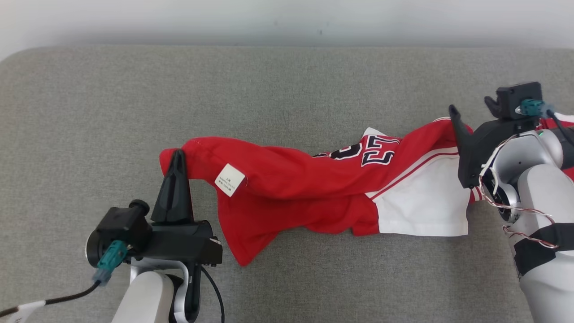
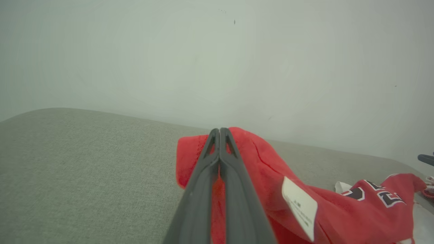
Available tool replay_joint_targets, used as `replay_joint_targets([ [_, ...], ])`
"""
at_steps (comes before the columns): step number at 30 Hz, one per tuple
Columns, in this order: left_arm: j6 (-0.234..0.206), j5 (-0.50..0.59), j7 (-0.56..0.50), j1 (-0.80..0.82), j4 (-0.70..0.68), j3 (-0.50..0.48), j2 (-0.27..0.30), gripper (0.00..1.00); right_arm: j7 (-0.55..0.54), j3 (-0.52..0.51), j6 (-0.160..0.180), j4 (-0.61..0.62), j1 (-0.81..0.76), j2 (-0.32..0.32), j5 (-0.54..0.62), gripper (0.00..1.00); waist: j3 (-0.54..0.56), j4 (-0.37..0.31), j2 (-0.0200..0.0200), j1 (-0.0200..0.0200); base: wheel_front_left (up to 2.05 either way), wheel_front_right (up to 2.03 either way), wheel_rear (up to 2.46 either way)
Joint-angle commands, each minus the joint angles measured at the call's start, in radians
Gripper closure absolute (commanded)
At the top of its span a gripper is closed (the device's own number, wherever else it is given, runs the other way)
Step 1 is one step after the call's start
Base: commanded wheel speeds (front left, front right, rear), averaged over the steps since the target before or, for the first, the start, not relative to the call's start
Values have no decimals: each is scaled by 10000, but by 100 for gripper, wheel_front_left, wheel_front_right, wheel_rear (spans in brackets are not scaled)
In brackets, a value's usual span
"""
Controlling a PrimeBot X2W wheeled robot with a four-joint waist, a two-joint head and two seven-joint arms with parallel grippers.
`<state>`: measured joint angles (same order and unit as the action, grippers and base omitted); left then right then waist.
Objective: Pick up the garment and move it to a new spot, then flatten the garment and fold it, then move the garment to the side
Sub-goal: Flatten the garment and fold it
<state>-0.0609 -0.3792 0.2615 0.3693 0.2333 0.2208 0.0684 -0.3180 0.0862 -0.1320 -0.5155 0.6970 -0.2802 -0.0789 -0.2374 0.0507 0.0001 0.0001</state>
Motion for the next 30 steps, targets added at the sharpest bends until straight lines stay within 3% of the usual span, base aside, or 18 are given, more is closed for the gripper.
replay_joint_targets([
  [1, 80, -56, 45, -153, -201, -117, -67, 100, 169, -170, 27, -120, 59, 183, 70, 0, 129, 72, -1, -1, 0, 0, 0],
  [5, 157, -249, 40, -688, -996, -461, -133, 100, 148, -443, 27, -70, -318, 587, -428, 0, 357, 133, -1, -1, 0, 0, 0],
  [8, 224, -326, 41, -1273, -1568, -399, -172, 100, -890, -256, 27, 412, -1084, 608, -1125, 0, 507, 177, -1, -1, 0, 0, 0],
  [12, 147, -185, 41, -1991, -2181, -192, -174, 100, -2164, -504, 27, 1987, -2284, 298, -1682, 0, 568, 206, -1, -1, 0, 0, 0],
  [16, 188, 164, 40, -2689, -2168, 183, -181, 97, -2821, -1375, 27, 3506, -3503, 474, -1365, 0, 572, 155, -1, -1, 0, 0, 0],
  [17, 205, 268, 41, -2851, -2047, 270, -180, 78, -2927, -1590, 25, 3875, -3717, 593, -1243, 0, 565, 139, -1, -1, 0, 0, 0],
  [18, 227, 373, 42, -2963, -1905, 358, -174, 16, -3001, -1739, 25, 4192, -3913, 725, -1154, 0, 555, 125, -1, -1, 0, 0, 0],
  [19, 245, 475, 41, -3102, -1698, 483, -174, 0, -3042, -1913, 25, 4491, -4126, 879, -1069, 0, 551, 114, -1, -1, 0, 0, 0],
  [24, 185, 519, 41, -3499, -894, 472, -174, 0, -2854, -2559, 27, 5663, -4996, 1637, -639, 0, 595, 154, -1, -1, 0, 0, 0],
  [30, -5, 387, 41, -3753, -539, 31, -171, 0, -2157, -3037, 27, 6244, -5809, 2164, -391, 0, 716, 235, -1, -1, 0, 0, 0],
])
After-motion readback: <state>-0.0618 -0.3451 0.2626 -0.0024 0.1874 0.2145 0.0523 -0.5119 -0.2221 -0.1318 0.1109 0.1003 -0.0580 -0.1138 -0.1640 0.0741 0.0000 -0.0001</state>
